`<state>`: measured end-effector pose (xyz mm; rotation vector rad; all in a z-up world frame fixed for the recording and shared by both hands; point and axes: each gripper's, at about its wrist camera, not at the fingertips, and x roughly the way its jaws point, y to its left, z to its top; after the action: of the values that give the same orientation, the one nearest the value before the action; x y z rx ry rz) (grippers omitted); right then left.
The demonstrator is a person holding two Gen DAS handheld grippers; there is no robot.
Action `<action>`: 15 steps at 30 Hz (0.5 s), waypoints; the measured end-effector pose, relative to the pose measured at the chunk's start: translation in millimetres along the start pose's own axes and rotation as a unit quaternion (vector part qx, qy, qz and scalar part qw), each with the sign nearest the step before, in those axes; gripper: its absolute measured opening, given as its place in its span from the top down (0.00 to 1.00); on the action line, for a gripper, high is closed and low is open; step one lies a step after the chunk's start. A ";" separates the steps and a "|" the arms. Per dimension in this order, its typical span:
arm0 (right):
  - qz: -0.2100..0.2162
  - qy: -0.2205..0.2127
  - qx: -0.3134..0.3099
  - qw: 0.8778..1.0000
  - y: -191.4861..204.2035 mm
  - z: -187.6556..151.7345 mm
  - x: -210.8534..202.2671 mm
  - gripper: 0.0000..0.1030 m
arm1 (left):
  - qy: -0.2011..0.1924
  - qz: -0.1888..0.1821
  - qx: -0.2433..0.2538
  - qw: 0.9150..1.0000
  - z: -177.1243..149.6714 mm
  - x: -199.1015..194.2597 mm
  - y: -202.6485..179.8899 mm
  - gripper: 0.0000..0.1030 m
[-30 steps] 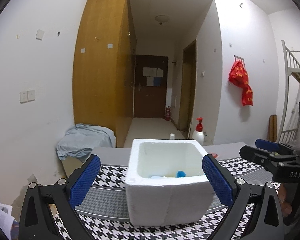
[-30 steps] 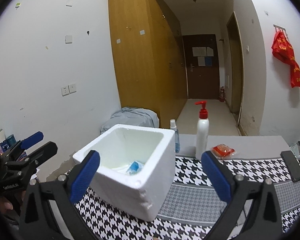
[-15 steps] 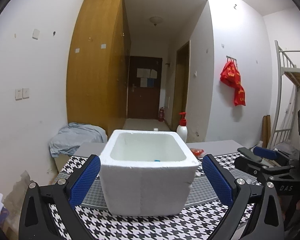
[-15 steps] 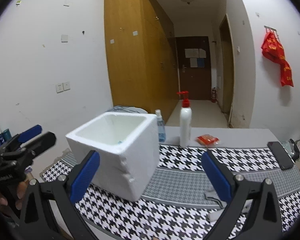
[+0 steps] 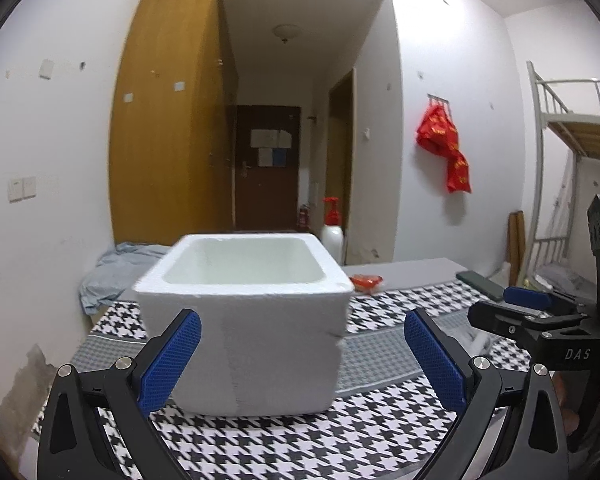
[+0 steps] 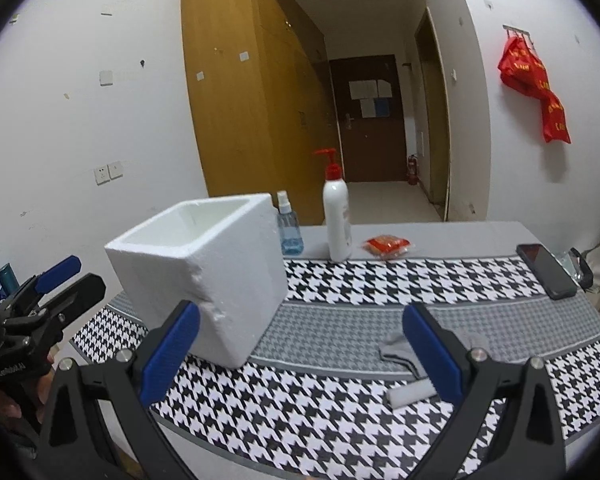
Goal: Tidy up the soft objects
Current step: 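Move both grippers back from the box toward the grey sock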
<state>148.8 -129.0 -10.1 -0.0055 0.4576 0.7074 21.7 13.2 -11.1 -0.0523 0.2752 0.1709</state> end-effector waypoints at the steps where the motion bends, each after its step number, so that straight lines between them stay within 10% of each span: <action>1: -0.003 0.003 0.002 1.000 -2.2 -1.8 -0.8 0.00 | 0.004 -0.006 0.000 1.000 -1.1 2.5 -3.0 0.01; 15: -0.068 0.001 0.037 0.997 -41.9 -17.9 -24.5 0.00 | 0.025 -0.083 0.032 0.996 -6.4 23.1 -47.8 0.01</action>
<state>151.6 -179.1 -22.5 0.0330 0.4800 0.5555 50.3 -30.6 -22.3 -0.0156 0.3247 -0.0054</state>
